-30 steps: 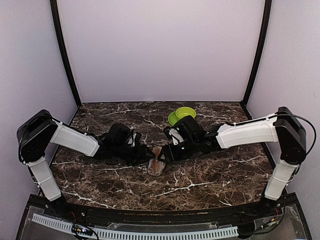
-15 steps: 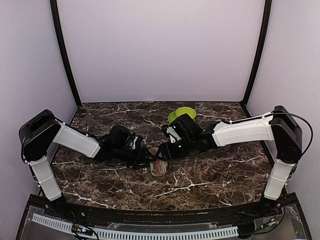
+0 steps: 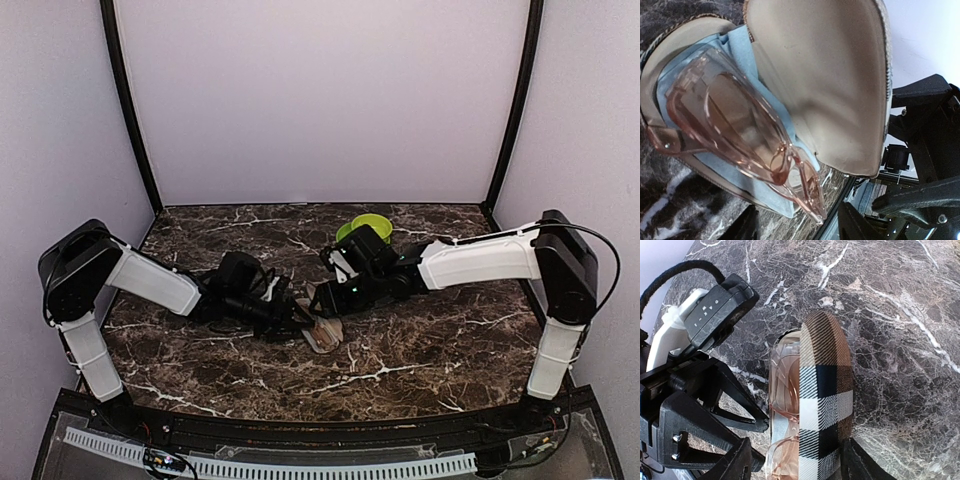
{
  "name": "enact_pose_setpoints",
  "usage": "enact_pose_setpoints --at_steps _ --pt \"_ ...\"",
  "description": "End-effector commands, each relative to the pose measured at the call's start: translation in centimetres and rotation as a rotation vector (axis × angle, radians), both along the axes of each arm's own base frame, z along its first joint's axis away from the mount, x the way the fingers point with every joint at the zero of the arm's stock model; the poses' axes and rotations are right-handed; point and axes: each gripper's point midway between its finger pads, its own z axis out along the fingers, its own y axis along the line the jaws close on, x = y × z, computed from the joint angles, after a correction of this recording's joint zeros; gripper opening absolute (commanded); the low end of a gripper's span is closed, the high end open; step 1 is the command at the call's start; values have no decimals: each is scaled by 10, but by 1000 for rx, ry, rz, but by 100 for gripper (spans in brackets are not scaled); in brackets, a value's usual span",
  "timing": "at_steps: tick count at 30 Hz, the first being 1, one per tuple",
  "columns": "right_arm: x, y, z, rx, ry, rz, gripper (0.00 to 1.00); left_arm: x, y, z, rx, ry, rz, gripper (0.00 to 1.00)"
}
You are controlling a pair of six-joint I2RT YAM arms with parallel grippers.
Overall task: Organize the sunglasses
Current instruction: Adjust the sunglasses in the sunglasses case.
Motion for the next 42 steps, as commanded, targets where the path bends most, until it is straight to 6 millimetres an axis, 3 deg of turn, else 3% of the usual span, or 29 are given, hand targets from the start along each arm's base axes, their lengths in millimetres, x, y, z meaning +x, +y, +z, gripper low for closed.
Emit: enact_pose_setpoints --at_steps 1,17,28,42 --pt "2 10 5 13 -15 27 60 -3 -4 15 -35 -38 -51 54" --pt "4 11 4 -6 -25 39 60 6 24 22 49 -150 -14 63" --pt "5 13 2 -10 -21 43 60 35 48 14 326 -356 -45 60" --pt "5 16 1 -12 -21 55 60 52 41 3 385 -382 -75 58"
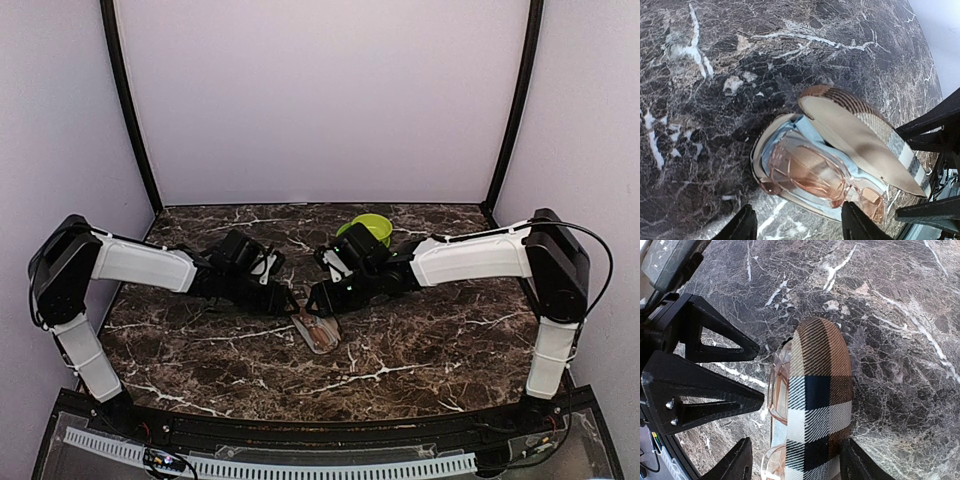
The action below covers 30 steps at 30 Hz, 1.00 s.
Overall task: Organize the sunglasses
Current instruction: Adjust the sunglasses in the sunglasses case.
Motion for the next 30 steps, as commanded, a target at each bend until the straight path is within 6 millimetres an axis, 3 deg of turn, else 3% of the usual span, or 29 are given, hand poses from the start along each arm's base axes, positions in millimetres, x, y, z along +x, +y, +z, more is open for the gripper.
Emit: enact_pose_setpoints --at_steps 1,16,30 --pt "0 7 3 10 -9 21 60 3 0 -2 33 -5 -19 58" --pt "0 5 3 13 -9 19 60 1 -3 -14 121 -35 -38 56" --pt "0 5 4 14 -10 21 60 -2 14 -22 235 -76 -23 55"
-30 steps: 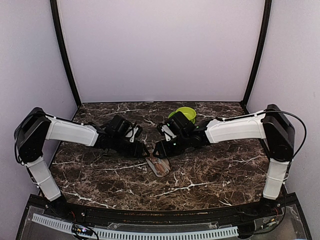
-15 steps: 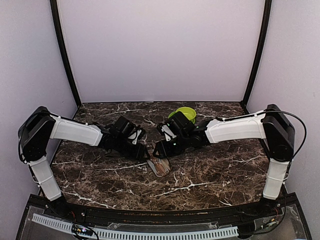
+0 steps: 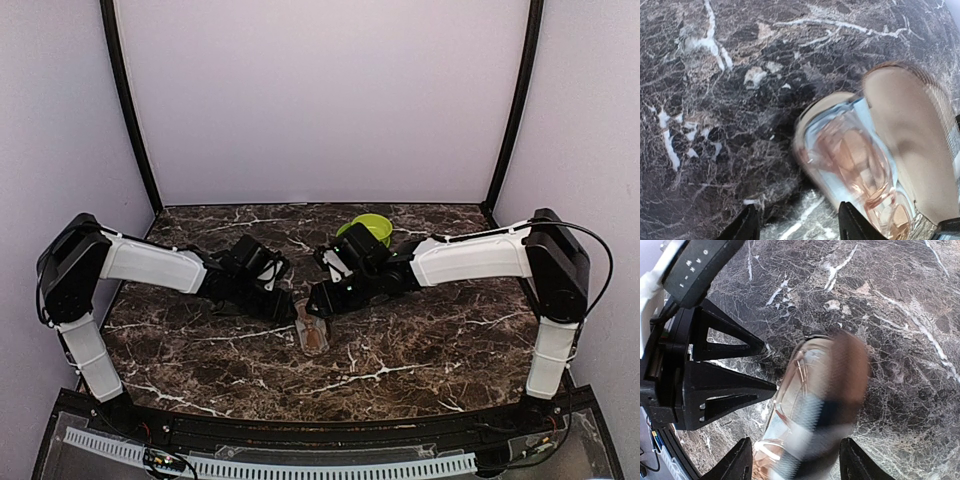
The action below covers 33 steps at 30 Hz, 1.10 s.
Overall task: Organize the sunglasses
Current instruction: Adjust the sunglasses in the sunglasses case.
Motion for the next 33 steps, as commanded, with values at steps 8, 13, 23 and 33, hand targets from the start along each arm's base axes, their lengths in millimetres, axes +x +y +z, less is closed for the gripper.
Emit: enact_pose_setpoints --at_steps 8,13,23,33 --pt "1 5 5 16 -8 17 60 -4 6 16 28 -52 7 55" --pt "-1 3 5 15 -7 15 60 -10 5 33 -24 -54 21 56" --pt "-3 0 3 21 1 8 60 -66 -3 37 -91 -116 -153 63" --pt "-4 2 2 29 9 6 58 -79 -17 26 -42 -253 -264 70"
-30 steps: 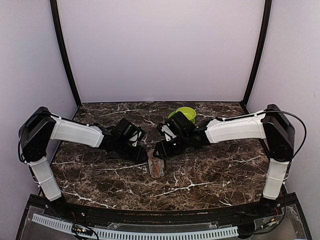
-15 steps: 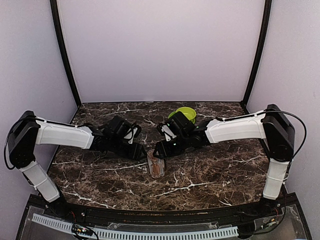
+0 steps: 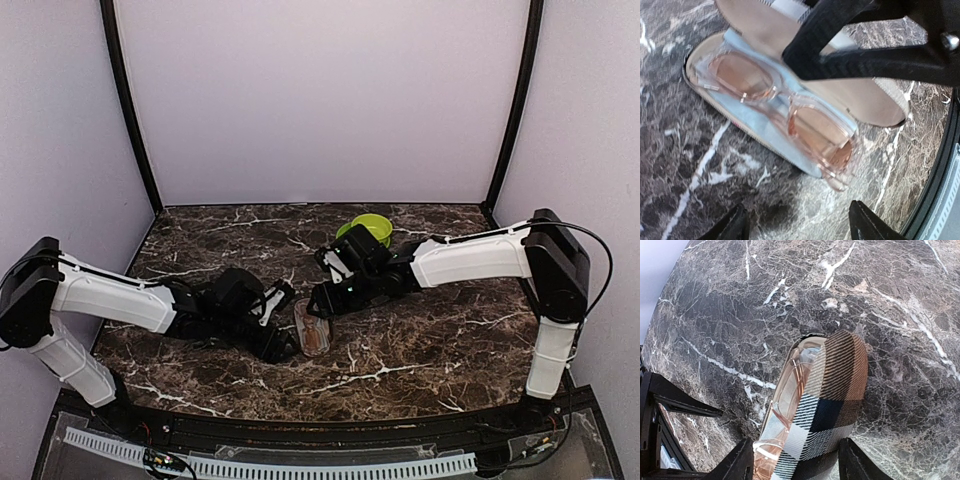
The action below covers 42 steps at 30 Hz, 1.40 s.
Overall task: Organize the sunglasses
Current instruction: Adjust the sunglasses in the sunglasses case.
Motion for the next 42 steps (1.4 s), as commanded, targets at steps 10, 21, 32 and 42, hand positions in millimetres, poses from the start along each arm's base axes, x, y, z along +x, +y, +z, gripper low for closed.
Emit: enact_pose_setpoints --at_steps 10,21,32,42 --pt "-2 4 6 26 5 13 57 6 -22 2 16 -171 -87 71" --pt "-2 6 7 31 6 15 57 14 -28 -1 56 -204 -86 71" --pt "-3 6 6 32 6 17 57 21 -27 -5 90 -217 -59 71" --pt "-3 5 6 32 7 19 57 24 -25 -12 120 -216 -46 70"
